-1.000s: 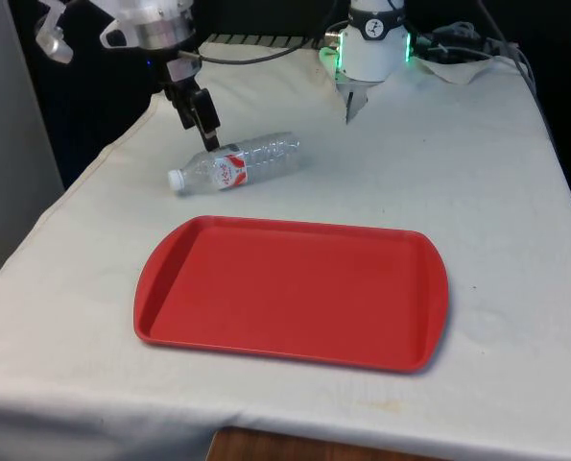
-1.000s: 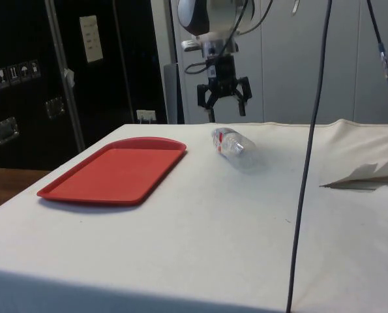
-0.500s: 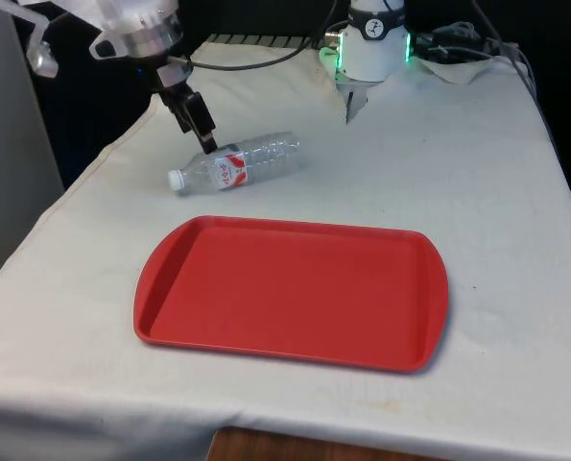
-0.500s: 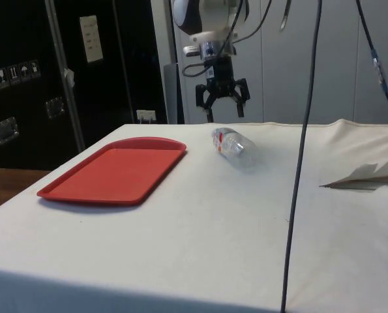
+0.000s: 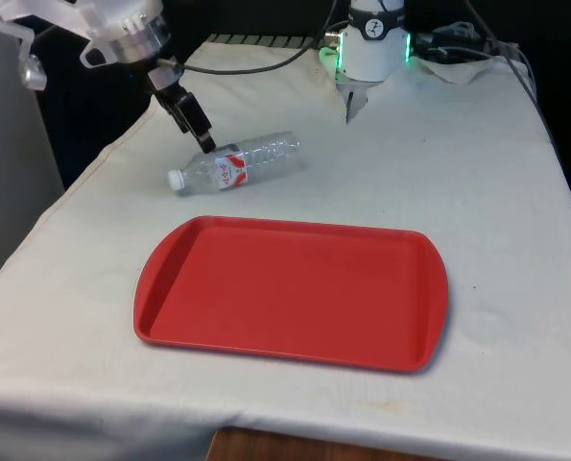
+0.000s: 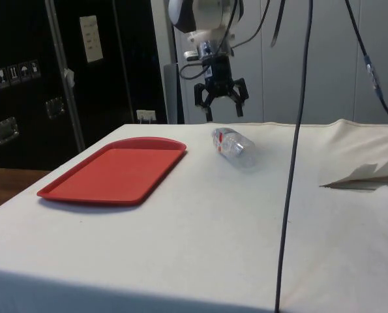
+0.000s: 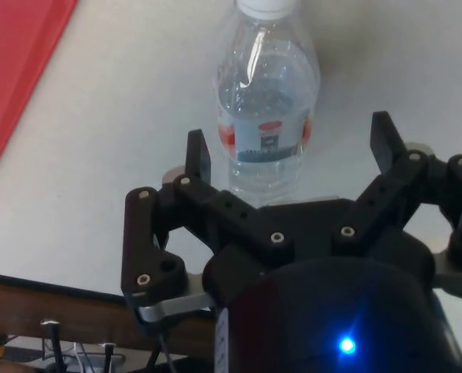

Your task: Place the bottle upright on the tray.

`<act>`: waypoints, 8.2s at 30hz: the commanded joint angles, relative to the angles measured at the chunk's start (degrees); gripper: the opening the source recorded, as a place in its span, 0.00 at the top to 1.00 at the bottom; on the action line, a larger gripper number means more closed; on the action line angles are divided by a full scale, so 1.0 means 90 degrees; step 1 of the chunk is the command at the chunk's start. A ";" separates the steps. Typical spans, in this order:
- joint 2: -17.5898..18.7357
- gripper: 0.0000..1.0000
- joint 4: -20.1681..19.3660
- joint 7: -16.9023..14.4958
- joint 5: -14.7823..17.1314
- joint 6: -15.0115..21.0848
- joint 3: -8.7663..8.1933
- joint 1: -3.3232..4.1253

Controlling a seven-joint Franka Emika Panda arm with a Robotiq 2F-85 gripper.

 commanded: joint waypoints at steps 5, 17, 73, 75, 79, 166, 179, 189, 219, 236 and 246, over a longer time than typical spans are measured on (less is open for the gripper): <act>0.0153 0.00 0.0140 0.0070 -0.0019 -0.0216 0.0000 -0.0019; 0.0382 0.00 0.0318 0.0159 0.0000 -0.0388 -0.0038 0.0013; 0.1789 0.00 0.1763 0.0064 0.0643 -0.2203 -0.0325 -0.0255; 0.1853 0.00 0.1853 0.0045 0.0675 -0.2317 -0.0274 -0.0331; 0.1935 0.00 0.1948 0.0013 0.0713 -0.2387 -0.0267 -0.0382; 0.3253 0.00 0.3546 0.0000 0.1407 -0.3877 -0.0509 -0.0821; 0.3266 0.00 0.3546 -0.0076 0.1432 -0.4004 -0.0528 -0.0828; 0.3285 0.00 0.3489 -0.0153 0.1464 -0.4011 -0.0528 -0.0809; 0.3310 0.09 0.3438 -0.0185 0.1515 -0.3998 -0.0567 -0.0732; 0.3336 0.67 0.3457 -0.0197 0.1560 -0.4106 -0.0649 -0.0694; 0.3228 0.68 0.3393 -0.0159 0.1522 -0.4176 -0.0764 -0.0579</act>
